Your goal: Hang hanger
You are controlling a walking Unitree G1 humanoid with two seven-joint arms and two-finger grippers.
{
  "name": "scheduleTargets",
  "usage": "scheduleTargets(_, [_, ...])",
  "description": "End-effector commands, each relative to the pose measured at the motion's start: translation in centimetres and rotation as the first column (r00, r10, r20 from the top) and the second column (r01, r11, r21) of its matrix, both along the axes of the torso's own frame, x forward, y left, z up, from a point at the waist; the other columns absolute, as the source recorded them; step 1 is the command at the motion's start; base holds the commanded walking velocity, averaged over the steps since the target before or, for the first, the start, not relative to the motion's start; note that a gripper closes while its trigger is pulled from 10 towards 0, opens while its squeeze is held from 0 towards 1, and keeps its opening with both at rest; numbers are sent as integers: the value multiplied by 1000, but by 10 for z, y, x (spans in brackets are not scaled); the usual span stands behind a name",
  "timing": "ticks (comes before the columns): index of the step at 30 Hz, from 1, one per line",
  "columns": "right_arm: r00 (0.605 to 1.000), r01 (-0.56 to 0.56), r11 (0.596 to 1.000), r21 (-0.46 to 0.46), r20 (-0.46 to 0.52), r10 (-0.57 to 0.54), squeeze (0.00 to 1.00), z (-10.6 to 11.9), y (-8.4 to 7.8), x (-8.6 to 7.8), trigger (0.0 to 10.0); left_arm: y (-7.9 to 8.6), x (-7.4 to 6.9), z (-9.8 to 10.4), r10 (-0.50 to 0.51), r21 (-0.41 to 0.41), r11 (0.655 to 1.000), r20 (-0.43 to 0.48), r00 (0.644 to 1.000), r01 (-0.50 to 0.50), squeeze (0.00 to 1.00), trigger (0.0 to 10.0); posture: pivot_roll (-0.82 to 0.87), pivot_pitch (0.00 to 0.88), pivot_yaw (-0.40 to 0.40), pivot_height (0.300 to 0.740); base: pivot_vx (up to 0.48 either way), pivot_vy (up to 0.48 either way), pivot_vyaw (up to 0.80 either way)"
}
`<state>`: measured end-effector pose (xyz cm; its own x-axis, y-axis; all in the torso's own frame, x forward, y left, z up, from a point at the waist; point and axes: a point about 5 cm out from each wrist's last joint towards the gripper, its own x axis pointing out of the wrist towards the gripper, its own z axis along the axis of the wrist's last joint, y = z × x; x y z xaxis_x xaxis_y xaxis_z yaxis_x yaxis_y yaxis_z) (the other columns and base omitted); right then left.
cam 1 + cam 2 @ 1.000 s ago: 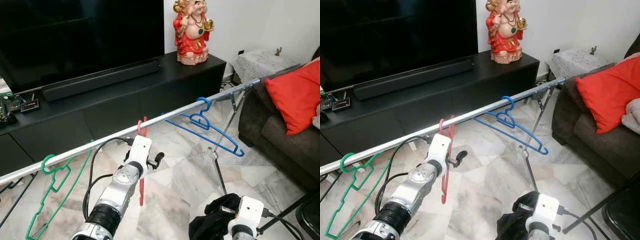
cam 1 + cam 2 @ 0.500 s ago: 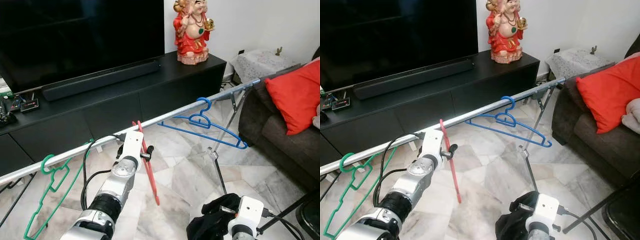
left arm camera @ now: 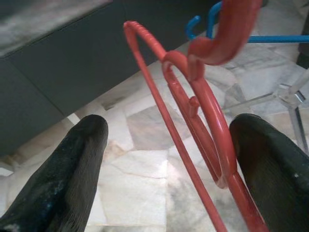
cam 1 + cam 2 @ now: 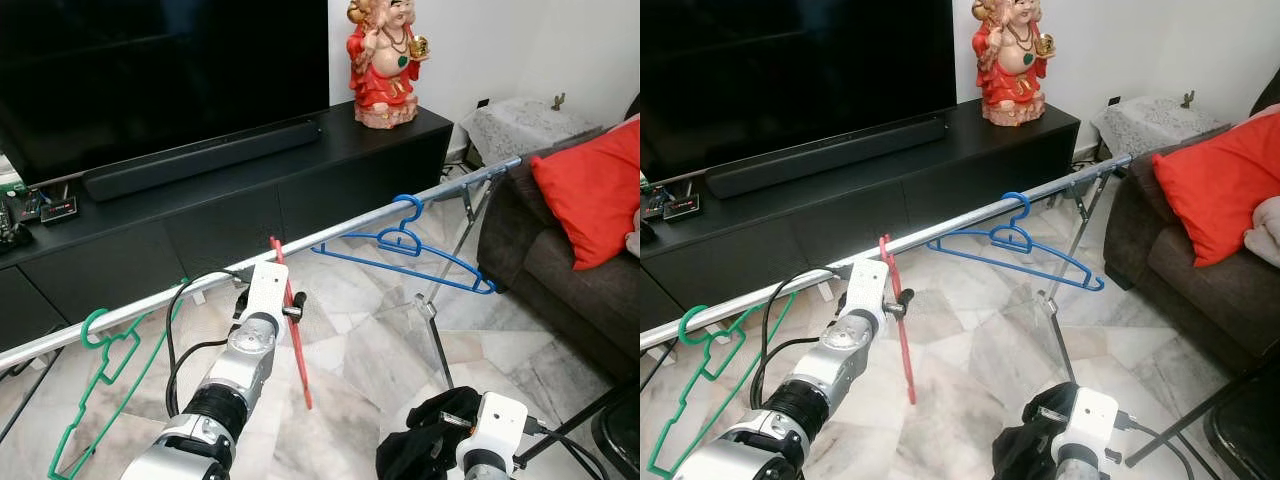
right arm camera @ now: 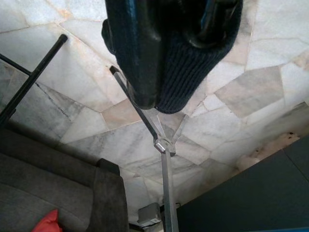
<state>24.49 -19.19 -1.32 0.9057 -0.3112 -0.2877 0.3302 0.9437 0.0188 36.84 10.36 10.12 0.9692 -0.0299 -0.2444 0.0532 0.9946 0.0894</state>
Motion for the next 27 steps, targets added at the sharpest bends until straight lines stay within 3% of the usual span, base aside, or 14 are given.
scheduleTargets(1, [1000,-4,1000,-1,13,4,0,2,2,1,10000,4,2,1,14,25,1000,7,1000,-14,0,0,49,60,54,740,0,0,0])
scheduleTargets(27, [1000,-7,1000,4,3,7,0,0,3,1,10000,-2,1,-3,-53,19,998,-6,999,53,0,0,49,54,56,740,0,0,0])
